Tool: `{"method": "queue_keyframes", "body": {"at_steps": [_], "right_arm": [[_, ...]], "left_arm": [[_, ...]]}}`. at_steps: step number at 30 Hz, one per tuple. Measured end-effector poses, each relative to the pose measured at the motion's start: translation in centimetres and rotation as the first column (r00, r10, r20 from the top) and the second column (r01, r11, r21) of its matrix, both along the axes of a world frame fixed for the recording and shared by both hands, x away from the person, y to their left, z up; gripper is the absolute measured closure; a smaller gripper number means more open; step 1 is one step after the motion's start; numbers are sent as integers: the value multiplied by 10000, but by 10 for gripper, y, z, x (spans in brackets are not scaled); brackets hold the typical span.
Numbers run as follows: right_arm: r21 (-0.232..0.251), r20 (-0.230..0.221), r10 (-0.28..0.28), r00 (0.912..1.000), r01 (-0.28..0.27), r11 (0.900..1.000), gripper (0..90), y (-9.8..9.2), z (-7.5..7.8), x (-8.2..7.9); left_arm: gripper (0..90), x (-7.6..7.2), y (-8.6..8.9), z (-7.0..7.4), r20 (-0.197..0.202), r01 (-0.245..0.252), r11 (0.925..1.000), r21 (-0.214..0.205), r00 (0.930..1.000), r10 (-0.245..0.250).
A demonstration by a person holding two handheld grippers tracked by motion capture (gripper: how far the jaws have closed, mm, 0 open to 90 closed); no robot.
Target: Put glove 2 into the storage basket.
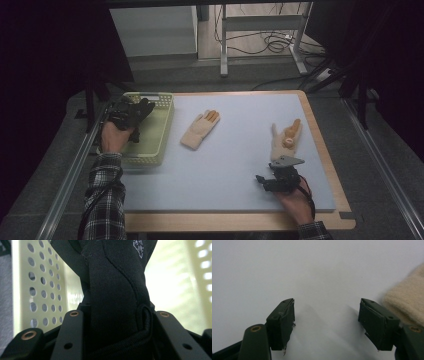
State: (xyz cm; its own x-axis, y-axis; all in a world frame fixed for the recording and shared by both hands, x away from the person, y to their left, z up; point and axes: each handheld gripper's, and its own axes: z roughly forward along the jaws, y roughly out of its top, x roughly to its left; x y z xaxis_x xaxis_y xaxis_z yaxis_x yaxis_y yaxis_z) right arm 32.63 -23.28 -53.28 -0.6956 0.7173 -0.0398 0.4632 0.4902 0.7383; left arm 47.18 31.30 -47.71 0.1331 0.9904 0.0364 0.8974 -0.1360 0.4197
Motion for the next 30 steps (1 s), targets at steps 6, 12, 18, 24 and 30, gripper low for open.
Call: {"method": "queue_keyframes", "body": {"at_steps": [6, 12, 18, 24, 30], "right_arm": [[8, -7, 12, 10000, -12, 10000, 285, 0, 0, 0], [11, -13, 21, 10000, -21, 10000, 283, 0, 0, 0], [2, -8, 23, 10000, -23, 10000, 283, 0, 0, 0], [-8, 1, 25, 10000, -25, 10000, 283, 0, 0, 0], [-17, 12, 28, 10000, -28, 10000, 283, 0, 0, 0]], "left_arm": [[585, 14, 2, -19, -765, -206, 9981, 573, 9968, 250], [295, 17, 4, -29, -1217, -323, 9971, 690, 9917, 405], [79, 7, 7, -11, -811, -132, 9989, 452, 9966, 168], [35, -14, 14, 17, 378, 500, 9937, -1000, 9982, -464], [16, -40, 6, 33, 1631, 1634, 9726, -1654, 9771, -1364]]}}
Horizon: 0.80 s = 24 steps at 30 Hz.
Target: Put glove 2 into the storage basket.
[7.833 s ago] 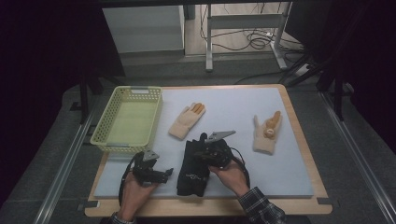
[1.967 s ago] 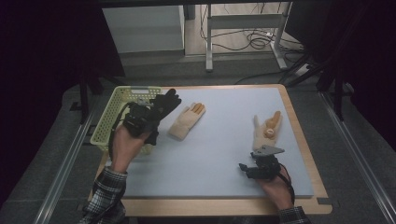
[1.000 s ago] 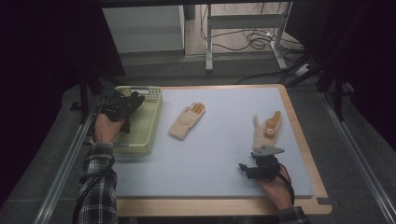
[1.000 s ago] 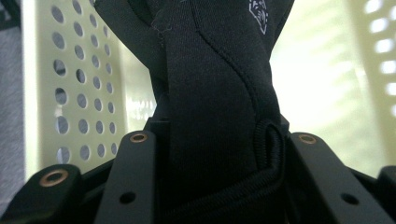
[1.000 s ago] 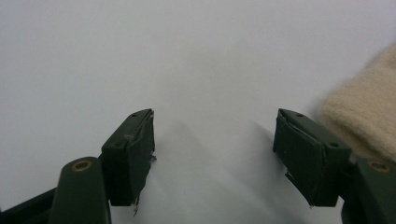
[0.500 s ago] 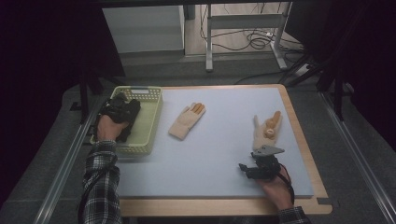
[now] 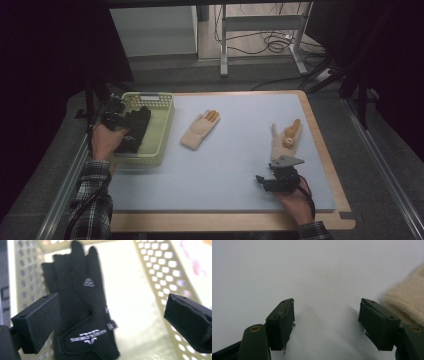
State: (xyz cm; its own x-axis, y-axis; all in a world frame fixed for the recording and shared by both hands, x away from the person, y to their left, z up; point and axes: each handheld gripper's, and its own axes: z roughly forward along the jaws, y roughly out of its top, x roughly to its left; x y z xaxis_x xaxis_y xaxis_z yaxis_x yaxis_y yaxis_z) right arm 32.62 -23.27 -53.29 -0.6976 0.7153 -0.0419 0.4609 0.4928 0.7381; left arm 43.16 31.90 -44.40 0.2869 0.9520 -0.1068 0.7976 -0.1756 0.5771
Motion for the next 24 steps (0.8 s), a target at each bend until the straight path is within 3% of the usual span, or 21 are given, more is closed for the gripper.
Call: {"method": "queue_keyframes", "body": {"at_steps": [3, 6, 8, 13, 16, 18, 19, 21, 24], "right_arm": [[-8, 4, -4, 10000, 4, 10000, 282, 0, 0, 0], [-16, 1, -9, 10000, 9, 10000, 281, 0, 0, 0], [-22, 4, -7, 10000, 7, 10000, 281, 0, 0, 0], [-31, 11, -7, 10000, 7, 10000, 278, 0, 0, 0], [-68, 1, -9, 10000, 9, 10000, 276, 0, 0, 0], [-62, -19, -26, 10000, 26, 10000, 274, 0, 0, 0], [-62, -10, -26, 10000, 26, 10000, 274, 0, 0, 0], [-66, -4, -29, 10000, 29, 10000, 273, 0, 0, 0], [-67, -11, -48, 10000, 48, 10000, 272, 0, 0, 0]], "left_arm": [[6, -12, -8, 5, 342, 394, 9990, 212, 9986, -401], [2, -25, -16, 11, 826, 821, 9966, 11, 9932, -819], [1, -38, -27, 16, 1291, 1249, 9922, -43, 9839, -1234], [0, -61, -51, 21, 1736, 1912, 9812, 255, 9658, -1927], [0, -75, -65, 22, 2048, 2358, 9713, 303, 9497, -2369], [0, -88, -77, 22, 2344, 2776, 9602, 320, 9318, -2772], [0, -90, -79, 22, 2409, 2884, 9570, 305, 9271, -2871], [0, -100, -90, 21, 2672, 3320, 9428, 291, 9063, -3274], [0, -115, -105, 17, 2995, 3753, 9263, 341, 8804, -3677]]}}
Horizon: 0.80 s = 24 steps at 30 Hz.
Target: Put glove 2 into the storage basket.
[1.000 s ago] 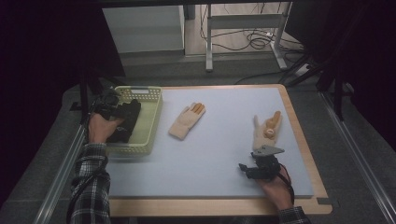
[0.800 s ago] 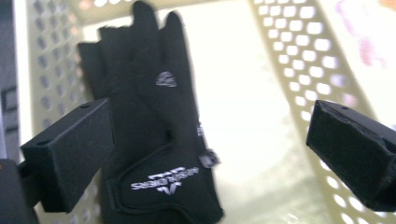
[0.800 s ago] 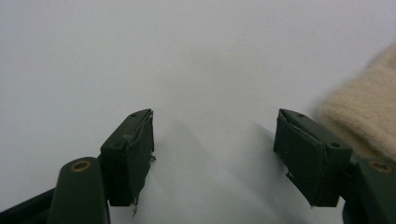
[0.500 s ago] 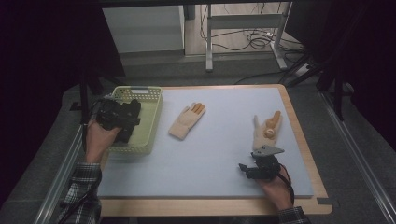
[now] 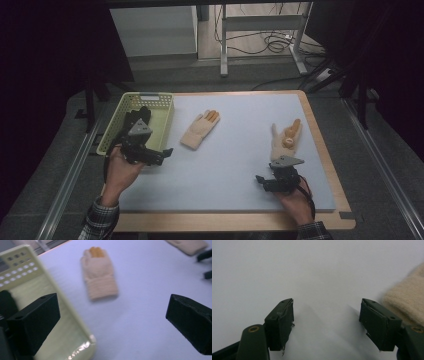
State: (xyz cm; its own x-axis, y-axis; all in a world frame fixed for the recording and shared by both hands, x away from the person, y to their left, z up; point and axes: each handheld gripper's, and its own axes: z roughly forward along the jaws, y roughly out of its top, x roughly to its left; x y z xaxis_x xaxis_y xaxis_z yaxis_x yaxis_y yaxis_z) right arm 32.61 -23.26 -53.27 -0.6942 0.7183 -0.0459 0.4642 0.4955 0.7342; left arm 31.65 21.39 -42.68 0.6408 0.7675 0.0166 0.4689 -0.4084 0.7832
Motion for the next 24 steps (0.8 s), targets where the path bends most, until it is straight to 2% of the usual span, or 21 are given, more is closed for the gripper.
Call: {"method": "queue_keyframes", "body": {"at_steps": [3, 6, 10, 16, 19, 21, 24], "right_arm": [[31, 5, -8, 10000, 8, 10000, 270, 0, 0, 0], [25, 3, -5, 10000, 5, 10000, 267, 0, 0, 0], [13, 0, -32, 10000, 32, 10000, 259, 0, 0, 0], [-46, -2, -164, 9999, 164, 9999, 227, 0, 0, 1], [-58, -4, -190, 9998, 190, 9998, 223, 0, 0, 1], [-60, -9, -201, 9998, 201, 9998, 222, 0, 0, 1], [-62, -8, -198, 9998, 198, 9998, 221, 0, 0, 1]], "left_arm": [[0, -14, -14, -7, 245, 318, 9994, -108, 9992, -316], [0, -26, -27, -21, 283, 721, 9970, -278, 9970, -713], [7, -37, -42, -41, 347, 1066, 9943, -62, 9937, -1063], [7, -41, -55, -79, -221, 1204, 9925, 209, 9925, -1199], [7, -40, -55, -98, -542, 906, 9950, 424, 9946, -883], [7, -39, -53, -109, -774, 828, 9959, 354, 9938, -798], [8, -39, -52, -121, -1034, 712, 9946, 758, 9926, -632]]}}
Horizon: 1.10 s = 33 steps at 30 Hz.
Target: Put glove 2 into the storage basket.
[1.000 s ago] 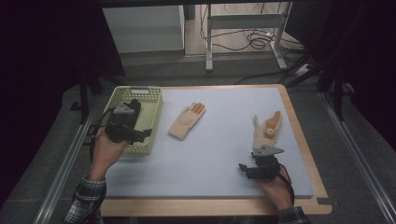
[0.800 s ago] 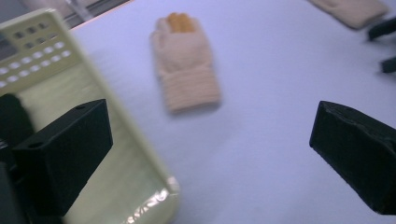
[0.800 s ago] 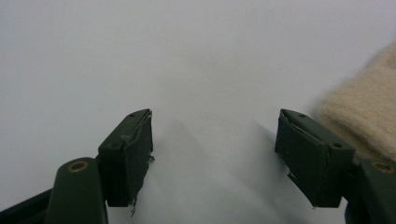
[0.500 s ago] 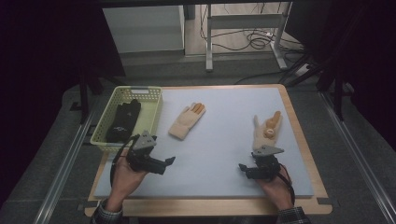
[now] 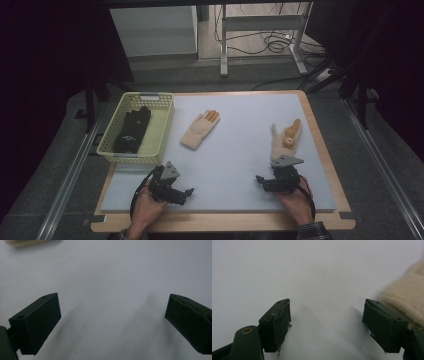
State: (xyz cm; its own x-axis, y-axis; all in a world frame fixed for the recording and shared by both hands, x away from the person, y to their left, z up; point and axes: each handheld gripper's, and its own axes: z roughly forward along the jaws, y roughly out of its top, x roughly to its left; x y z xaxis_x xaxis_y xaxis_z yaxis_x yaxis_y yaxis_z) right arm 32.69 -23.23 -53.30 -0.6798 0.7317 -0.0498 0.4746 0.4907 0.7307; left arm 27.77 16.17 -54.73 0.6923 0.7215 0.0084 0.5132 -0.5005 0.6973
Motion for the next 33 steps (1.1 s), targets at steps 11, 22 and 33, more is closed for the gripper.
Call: {"method": "queue_keyframes", "body": {"at_steps": [11, 22, 33], "right_arm": [[22, 1, -23, 10000, 23, 10000, 254, -1, 1, 0], [511, -155, 93, 9998, -85, 9987, 388, 12, 11, 13], [1076, -46, 834, 9965, -825, 9908, 477, 62, 28, 55]], "left_arm": [[19, -2, 5, -8, -83, -424, 9973, -608, 9991, 419], [21, -3, 5, -8, -37, -470, 9967, -668, 9989, 468], [22, -3, 6, -9, -9, -480, 9965, -678, 9988, 480]]}}
